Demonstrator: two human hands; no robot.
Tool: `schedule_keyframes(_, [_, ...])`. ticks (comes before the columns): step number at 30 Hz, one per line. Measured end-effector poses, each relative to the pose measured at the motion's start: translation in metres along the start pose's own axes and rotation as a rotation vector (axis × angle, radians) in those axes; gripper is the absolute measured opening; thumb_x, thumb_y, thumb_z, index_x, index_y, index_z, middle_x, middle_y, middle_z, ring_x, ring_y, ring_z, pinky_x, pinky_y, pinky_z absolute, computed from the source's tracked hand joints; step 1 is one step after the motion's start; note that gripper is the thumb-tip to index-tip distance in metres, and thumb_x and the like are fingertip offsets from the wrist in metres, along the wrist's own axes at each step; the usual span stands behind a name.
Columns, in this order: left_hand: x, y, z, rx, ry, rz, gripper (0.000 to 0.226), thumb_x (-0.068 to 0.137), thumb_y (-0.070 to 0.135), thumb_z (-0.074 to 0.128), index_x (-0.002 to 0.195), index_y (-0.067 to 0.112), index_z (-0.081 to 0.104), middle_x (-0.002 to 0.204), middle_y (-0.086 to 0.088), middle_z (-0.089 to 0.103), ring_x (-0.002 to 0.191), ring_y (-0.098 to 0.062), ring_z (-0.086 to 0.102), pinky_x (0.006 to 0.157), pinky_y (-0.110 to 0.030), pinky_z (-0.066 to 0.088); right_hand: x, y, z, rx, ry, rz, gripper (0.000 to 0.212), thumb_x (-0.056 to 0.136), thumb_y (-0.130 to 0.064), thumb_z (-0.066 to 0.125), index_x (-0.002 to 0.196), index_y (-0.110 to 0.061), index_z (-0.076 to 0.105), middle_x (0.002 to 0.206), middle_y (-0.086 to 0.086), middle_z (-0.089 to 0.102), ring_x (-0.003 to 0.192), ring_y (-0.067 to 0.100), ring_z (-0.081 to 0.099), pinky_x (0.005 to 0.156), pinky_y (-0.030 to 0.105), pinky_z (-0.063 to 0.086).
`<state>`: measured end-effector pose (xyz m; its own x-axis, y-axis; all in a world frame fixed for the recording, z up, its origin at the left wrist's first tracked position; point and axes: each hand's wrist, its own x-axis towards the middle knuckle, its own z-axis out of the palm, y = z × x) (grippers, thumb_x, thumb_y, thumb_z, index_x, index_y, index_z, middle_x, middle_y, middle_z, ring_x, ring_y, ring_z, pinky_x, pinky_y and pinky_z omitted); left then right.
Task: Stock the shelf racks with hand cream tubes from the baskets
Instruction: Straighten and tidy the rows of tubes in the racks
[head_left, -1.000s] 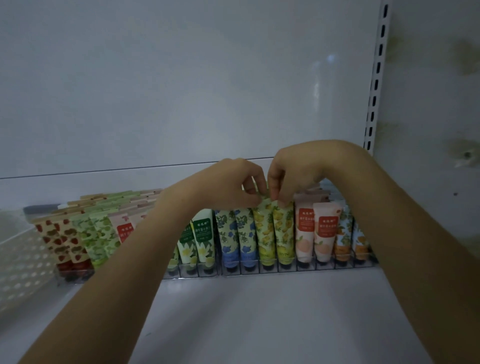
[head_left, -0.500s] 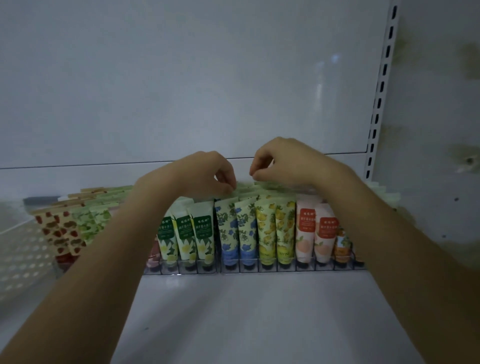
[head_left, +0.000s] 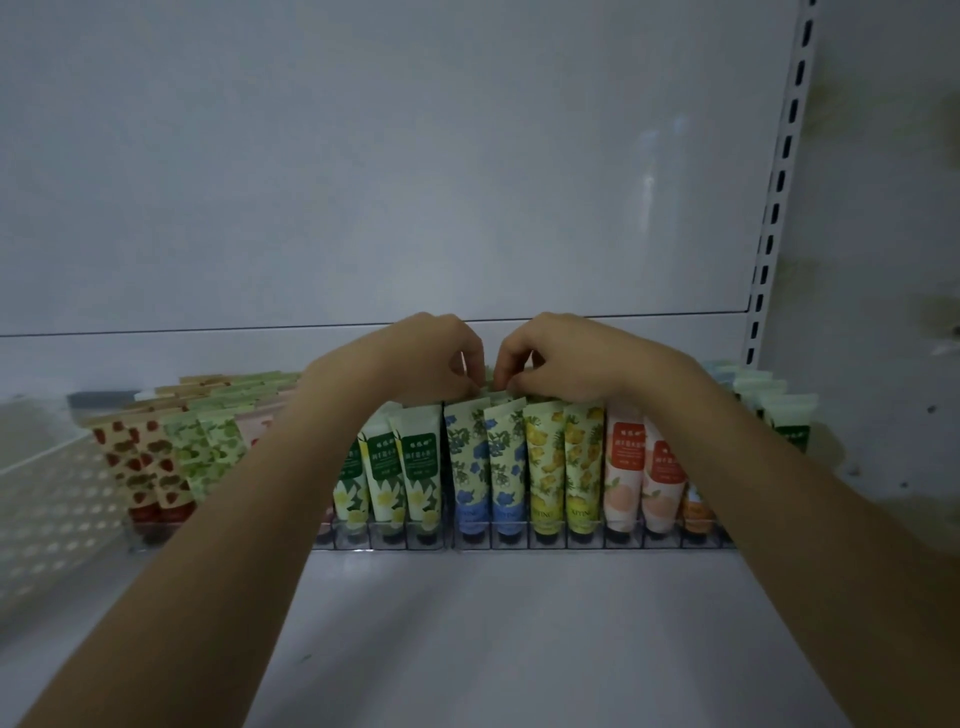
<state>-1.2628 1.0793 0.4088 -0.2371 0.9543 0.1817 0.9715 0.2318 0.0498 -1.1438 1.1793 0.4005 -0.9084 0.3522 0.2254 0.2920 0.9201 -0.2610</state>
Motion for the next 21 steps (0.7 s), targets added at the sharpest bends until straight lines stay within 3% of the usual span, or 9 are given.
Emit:
schedule_keyframes(5, [0.003,-0.003,-0.001,-0.016,-0.010,0.011,0.009,0.088,0.020,0.056,0.093,0.024,0.063,0.085,0.008,0.055,0.072,-0.008,0.050,0.061,-0.018,0.038,-0.001,0.000,-0.002,-0.018,0.010,-0.015,0.017,0.091,-0.013,0.053,0.099,-0.018,0.068,0.075,-0.019,0.051,0.063,-0.004,0.045,0.048,-0.001,0.033])
schedule_keyframes(10, [0.007,-0.002,0.002,-0.071,0.055,0.070,0.013,0.090,0.022,0.055,0.099,0.021,0.064,0.093,0.009,0.058,0.061,0.009,0.046,0.053,-0.007,0.033,-0.007,0.009,-0.012,0.025,0.095,0.048,0.017,0.089,-0.016,0.056,0.099,-0.023,0.067,0.084,-0.018,0.055,0.070,-0.006,0.047,0.055,0.009,0.031])
schedule_keyframes(14, [0.008,0.007,0.006,-0.102,0.086,0.170,0.017,0.090,0.016,0.055,0.101,0.019,0.068,0.088,0.011,0.057,0.052,0.025,0.043,0.054,0.004,0.033,-0.009,0.012,-0.015,0.024,0.022,0.121,0.017,0.084,-0.016,0.062,0.096,-0.024,0.069,0.080,-0.017,0.058,0.074,-0.003,0.052,0.059,0.016,0.038])
schedule_keyframes(21, [0.009,0.006,0.009,-0.092,0.077,0.182,0.019,0.090,0.013,0.055,0.102,0.018,0.069,0.089,0.008,0.057,0.051,0.029,0.040,0.054,0.006,0.031,-0.007,0.010,-0.015,0.019,0.012,0.131,0.016,0.083,-0.011,0.061,0.083,-0.026,0.068,0.077,-0.014,0.061,0.070,0.001,0.054,0.056,0.019,0.038])
